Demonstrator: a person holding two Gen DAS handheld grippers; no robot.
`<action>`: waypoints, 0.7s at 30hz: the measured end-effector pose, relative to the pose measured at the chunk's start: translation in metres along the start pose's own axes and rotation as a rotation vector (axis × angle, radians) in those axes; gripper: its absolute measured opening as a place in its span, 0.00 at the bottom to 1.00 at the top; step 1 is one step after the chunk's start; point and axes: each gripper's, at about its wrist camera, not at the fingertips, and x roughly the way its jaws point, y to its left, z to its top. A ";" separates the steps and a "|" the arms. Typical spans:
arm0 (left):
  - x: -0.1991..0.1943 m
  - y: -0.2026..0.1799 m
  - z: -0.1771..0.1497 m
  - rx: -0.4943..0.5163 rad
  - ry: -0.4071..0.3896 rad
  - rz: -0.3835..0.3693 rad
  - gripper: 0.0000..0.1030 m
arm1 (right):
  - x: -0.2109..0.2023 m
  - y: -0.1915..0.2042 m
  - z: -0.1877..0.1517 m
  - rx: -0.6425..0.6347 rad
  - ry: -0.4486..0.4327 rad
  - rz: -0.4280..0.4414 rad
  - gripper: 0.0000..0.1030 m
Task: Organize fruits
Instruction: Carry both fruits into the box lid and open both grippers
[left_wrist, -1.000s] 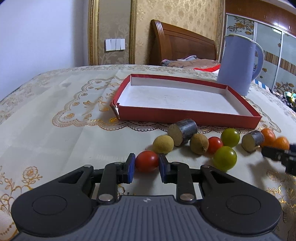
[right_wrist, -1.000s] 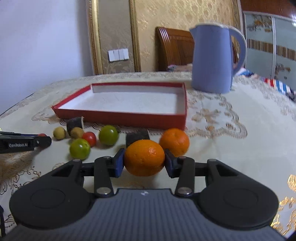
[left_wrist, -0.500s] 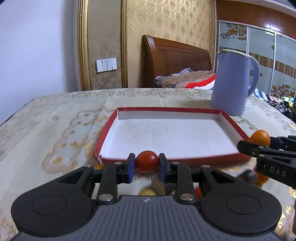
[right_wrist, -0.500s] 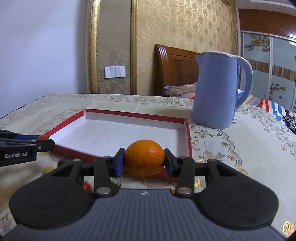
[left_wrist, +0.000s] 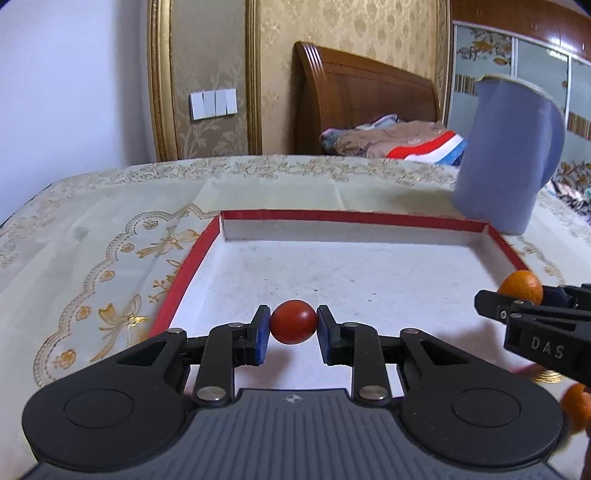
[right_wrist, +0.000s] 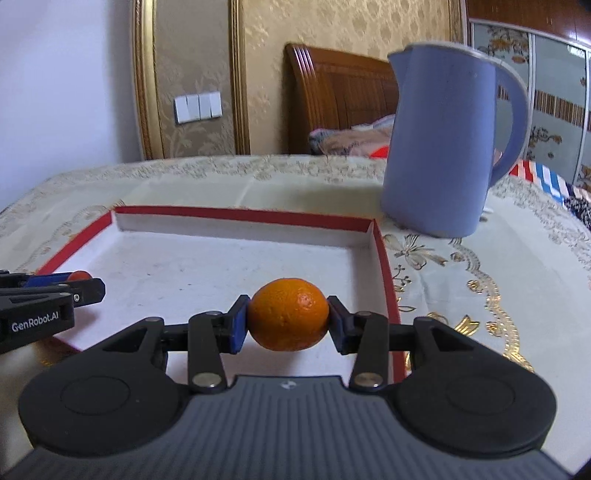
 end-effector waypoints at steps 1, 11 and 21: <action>0.005 0.000 0.001 0.000 0.011 -0.001 0.26 | 0.004 -0.001 0.001 0.001 0.004 -0.005 0.41; 0.032 0.006 0.004 -0.008 0.043 -0.014 0.26 | 0.025 -0.002 0.001 0.014 0.043 -0.019 0.41; 0.033 0.005 0.004 -0.008 0.032 -0.012 0.26 | 0.029 -0.005 0.003 0.028 0.056 -0.010 0.41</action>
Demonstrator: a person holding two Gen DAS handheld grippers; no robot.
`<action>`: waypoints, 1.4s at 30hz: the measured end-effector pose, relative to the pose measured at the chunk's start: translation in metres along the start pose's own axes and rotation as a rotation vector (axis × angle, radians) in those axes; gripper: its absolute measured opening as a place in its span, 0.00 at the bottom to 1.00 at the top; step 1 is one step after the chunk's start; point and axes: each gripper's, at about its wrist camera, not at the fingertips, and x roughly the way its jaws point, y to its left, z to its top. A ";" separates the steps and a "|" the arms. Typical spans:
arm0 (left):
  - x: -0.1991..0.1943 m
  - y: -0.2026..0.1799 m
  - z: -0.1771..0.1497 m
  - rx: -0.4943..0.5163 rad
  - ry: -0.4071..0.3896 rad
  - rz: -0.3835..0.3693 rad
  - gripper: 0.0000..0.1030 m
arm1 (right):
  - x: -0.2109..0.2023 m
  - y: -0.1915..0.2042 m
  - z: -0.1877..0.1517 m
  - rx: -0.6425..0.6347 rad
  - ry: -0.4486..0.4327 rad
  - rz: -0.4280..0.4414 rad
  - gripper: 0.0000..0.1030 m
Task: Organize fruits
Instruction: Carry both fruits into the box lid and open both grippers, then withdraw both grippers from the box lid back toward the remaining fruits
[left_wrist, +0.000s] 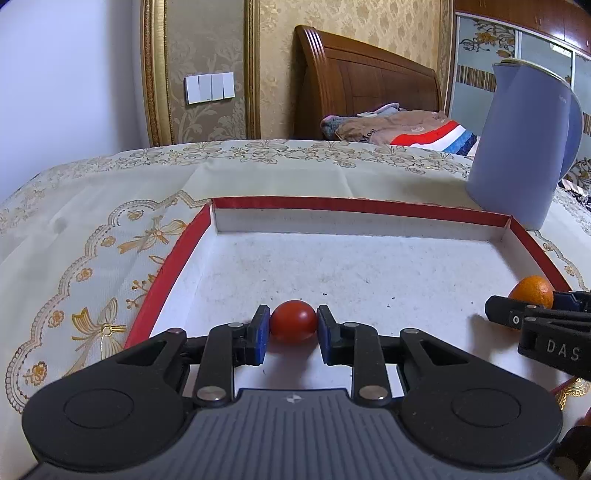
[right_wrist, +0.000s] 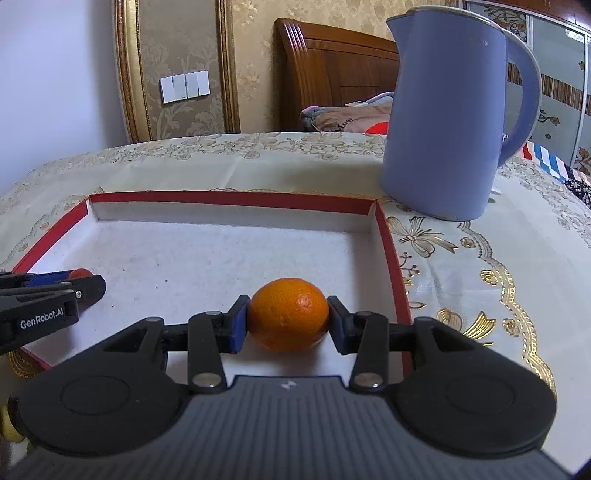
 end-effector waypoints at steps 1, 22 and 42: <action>0.000 0.000 0.000 0.005 0.000 0.002 0.26 | 0.001 0.000 0.000 0.000 0.003 0.002 0.41; -0.013 -0.002 -0.006 0.011 -0.052 0.006 0.62 | -0.011 0.003 -0.001 -0.023 -0.069 -0.038 0.74; -0.033 0.007 -0.017 -0.008 -0.088 0.005 0.65 | -0.029 0.000 -0.014 -0.016 -0.109 -0.024 0.85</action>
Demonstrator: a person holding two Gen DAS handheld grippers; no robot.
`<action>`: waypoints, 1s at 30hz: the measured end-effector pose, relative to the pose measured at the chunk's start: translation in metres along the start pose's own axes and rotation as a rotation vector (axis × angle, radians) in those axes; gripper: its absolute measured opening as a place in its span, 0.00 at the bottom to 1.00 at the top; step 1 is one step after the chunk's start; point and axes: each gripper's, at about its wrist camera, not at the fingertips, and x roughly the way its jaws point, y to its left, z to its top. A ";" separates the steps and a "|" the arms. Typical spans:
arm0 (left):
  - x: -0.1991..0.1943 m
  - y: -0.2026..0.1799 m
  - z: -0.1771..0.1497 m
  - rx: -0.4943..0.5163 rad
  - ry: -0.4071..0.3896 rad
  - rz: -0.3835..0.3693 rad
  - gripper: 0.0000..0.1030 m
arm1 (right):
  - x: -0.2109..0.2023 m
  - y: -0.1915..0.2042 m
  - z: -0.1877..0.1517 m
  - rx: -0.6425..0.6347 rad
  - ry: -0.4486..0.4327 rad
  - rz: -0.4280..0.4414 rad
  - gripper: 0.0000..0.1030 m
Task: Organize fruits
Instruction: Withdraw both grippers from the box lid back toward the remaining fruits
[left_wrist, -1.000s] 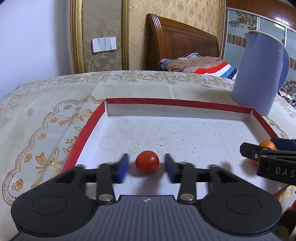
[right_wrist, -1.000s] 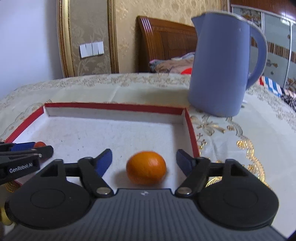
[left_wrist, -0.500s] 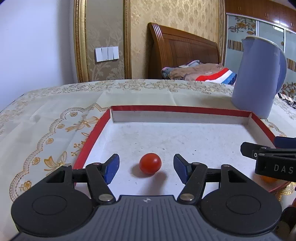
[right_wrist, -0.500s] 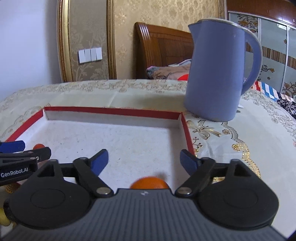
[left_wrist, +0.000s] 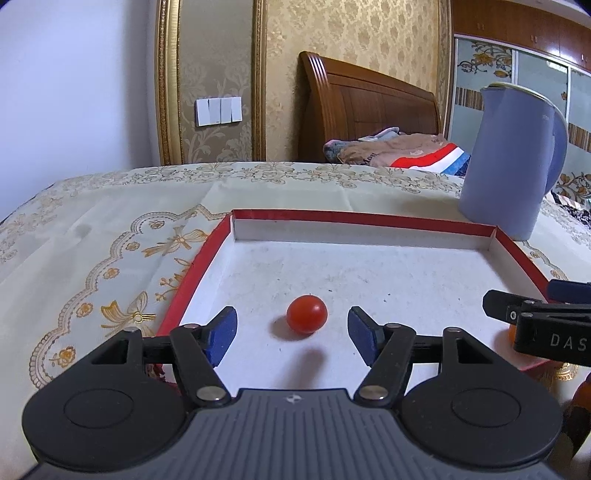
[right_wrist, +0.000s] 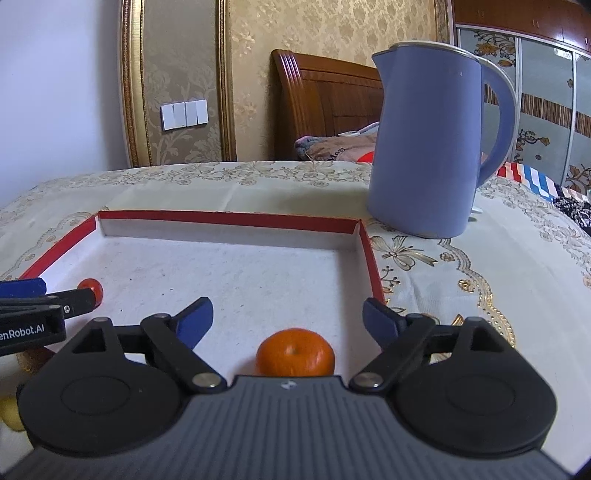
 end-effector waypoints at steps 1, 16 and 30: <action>-0.002 0.000 -0.001 0.003 -0.004 0.003 0.65 | 0.000 0.000 -0.001 0.001 0.002 0.003 0.85; -0.025 0.001 -0.013 0.020 -0.038 -0.002 0.73 | -0.025 -0.009 -0.014 0.042 -0.023 0.038 0.91; -0.045 0.008 -0.024 0.010 -0.066 -0.003 0.78 | -0.042 -0.014 -0.024 0.059 -0.059 0.037 0.95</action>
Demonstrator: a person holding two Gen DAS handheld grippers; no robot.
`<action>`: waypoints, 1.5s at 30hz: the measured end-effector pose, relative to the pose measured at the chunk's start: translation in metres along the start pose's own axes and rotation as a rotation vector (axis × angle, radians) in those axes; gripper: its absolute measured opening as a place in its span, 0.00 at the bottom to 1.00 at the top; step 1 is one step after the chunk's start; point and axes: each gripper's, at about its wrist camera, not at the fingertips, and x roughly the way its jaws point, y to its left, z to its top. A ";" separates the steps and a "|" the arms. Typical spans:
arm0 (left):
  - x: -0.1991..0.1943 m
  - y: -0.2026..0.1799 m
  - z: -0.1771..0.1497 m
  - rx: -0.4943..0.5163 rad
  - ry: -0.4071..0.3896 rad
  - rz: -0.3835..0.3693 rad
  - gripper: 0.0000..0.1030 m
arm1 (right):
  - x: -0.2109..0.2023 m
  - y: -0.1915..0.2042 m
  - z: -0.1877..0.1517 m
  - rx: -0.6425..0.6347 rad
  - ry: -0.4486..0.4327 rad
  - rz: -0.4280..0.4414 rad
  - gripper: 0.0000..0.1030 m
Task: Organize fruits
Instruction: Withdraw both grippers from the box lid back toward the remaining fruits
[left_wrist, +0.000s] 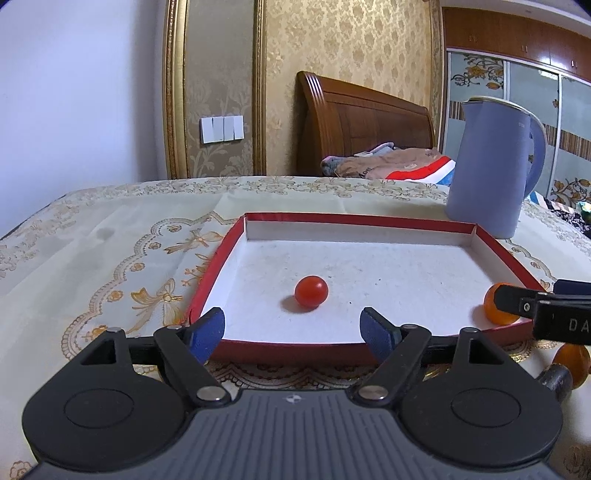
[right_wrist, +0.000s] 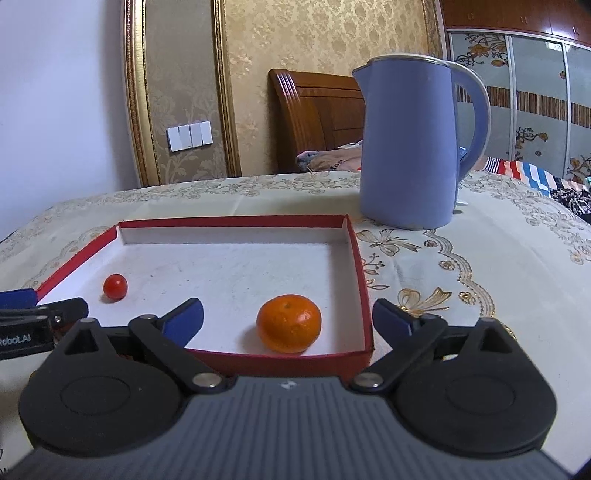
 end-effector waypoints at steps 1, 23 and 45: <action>-0.003 0.000 -0.001 0.001 -0.005 0.001 0.78 | -0.001 0.000 0.000 0.000 -0.001 0.001 0.95; -0.052 0.025 -0.036 -0.035 -0.009 -0.068 0.79 | -0.026 -0.010 -0.011 0.034 -0.045 0.008 0.96; -0.049 0.026 -0.036 -0.052 0.026 -0.059 0.82 | -0.059 -0.026 -0.034 0.080 -0.032 0.018 1.00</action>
